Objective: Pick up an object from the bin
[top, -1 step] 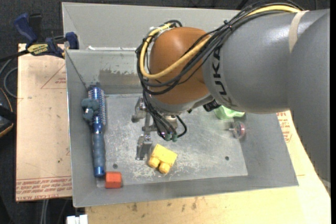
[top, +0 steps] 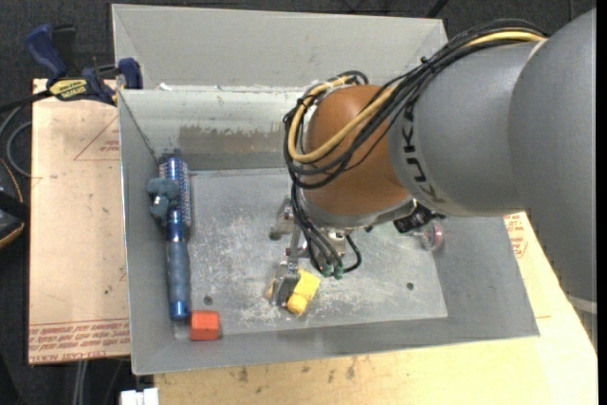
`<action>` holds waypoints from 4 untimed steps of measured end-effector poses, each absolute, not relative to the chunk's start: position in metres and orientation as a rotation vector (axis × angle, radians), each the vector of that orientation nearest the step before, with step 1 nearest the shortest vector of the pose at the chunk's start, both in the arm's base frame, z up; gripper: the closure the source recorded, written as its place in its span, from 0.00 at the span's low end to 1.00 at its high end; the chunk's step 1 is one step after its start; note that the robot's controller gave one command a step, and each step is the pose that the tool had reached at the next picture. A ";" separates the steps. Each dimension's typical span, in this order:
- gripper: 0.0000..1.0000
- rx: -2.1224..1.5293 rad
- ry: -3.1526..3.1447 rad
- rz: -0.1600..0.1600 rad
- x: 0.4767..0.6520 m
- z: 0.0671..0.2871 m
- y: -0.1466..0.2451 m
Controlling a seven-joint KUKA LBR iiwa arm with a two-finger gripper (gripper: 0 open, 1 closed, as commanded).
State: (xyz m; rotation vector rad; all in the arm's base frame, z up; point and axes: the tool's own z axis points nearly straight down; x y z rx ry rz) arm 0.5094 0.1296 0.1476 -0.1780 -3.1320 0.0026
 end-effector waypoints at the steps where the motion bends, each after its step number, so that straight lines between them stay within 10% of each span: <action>1: 0.00 0.065 -3.137 0.002 0.490 0.092 0.079; 2: 0.00 -0.144 -3.157 -0.001 0.486 0.076 0.110; 3: 1.00 -0.145 -3.158 -0.007 0.486 0.077 0.111; 4: 1.00 -0.127 -3.149 -0.004 0.496 0.224 0.098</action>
Offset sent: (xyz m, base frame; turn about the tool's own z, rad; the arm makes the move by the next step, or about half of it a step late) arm -0.0181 -0.0489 -0.0535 -0.1582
